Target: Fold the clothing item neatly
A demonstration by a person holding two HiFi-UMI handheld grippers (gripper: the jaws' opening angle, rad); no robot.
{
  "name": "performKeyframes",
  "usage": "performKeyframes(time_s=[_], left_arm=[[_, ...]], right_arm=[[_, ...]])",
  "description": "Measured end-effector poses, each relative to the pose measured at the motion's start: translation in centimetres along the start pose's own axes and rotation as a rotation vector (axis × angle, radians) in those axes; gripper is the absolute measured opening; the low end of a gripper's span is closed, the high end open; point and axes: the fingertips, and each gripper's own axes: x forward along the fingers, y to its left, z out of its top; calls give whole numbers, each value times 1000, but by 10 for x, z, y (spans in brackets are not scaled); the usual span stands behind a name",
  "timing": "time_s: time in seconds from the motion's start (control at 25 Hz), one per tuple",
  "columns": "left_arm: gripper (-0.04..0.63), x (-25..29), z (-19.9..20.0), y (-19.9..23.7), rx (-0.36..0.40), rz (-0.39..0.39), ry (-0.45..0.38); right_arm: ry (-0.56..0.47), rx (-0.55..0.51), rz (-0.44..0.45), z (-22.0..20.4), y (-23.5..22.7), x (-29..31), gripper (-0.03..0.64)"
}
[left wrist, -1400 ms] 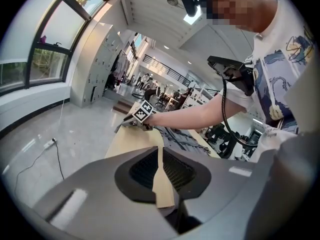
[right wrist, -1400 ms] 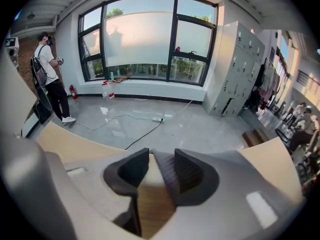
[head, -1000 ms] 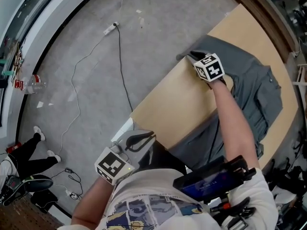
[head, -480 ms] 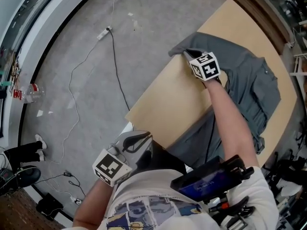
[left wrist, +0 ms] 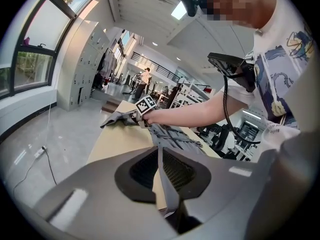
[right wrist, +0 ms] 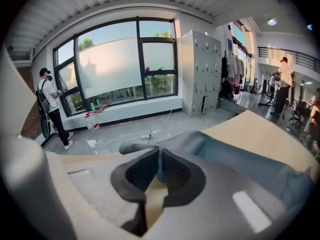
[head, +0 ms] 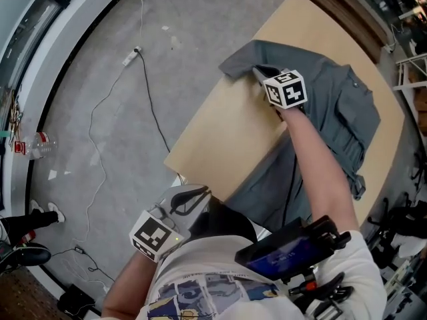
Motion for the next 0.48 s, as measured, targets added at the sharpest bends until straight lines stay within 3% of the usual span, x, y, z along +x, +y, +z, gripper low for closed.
performKeyframes(time_s=[0.48], left_arm=[[35,-7,-4,-47,82,-39,-41]], right_arm=[[-87,186,-95,-17,-20,-71,25]])
